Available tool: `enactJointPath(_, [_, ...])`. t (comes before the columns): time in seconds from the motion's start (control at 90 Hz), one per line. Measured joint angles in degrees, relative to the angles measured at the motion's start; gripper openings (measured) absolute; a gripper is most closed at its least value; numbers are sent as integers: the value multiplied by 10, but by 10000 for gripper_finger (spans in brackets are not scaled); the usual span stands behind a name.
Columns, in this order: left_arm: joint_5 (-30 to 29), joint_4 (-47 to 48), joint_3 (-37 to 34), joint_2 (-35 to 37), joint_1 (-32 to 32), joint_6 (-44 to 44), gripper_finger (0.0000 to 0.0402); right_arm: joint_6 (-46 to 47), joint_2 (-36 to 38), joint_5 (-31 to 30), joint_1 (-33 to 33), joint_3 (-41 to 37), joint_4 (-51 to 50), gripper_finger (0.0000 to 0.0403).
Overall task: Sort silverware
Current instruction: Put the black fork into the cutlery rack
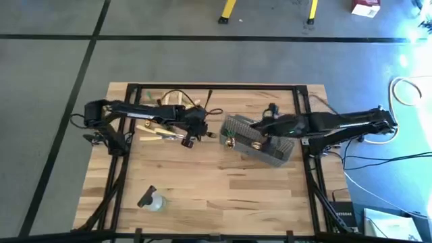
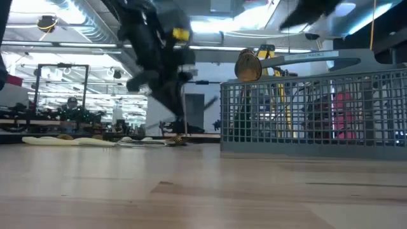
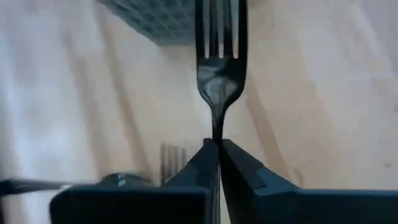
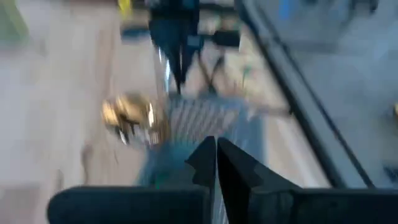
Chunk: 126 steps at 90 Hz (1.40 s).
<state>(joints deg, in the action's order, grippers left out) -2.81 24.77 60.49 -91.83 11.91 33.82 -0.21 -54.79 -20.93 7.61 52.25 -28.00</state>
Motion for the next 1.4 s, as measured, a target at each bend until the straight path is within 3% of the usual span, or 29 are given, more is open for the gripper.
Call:
enactJointPath(0.167, [-23, 8, 0, 88, -11, -86, 0, -41, 77, 10, 16, -68, 174, 2])
enactJointPath(0.3, [-84, 50, 0, 153, -22, -131, 0, -46, 110, 31, 14, -145, 296, 6])
enactJointPath(0.411, [-99, 48, 0, 190, -36, -177, 0, -25, 104, 42, 14, -225, 455, 17])
enactJointPath(0.522, [-81, -29, 0, 197, -57, -214, 0, -16, 67, 54, 14, -266, 583, 38])
enactJointPath(0.744, [-19, -193, 0, 170, -94, -221, 0, -17, -38, 44, 14, -223, 579, 91])
enactJointPath(0.878, [-17, -229, 0, 163, -103, -221, 0, -33, -89, 40, 14, -175, 520, 106])
enactJointPath(1.122, [12, -262, 0, 162, -108, -233, 0, -54, -201, 40, -22, -72, 500, 108])
enactJointPath(1.4, [13, -271, 0, 162, -119, -221, 0, -56, -279, 161, -59, 10, 502, 108])
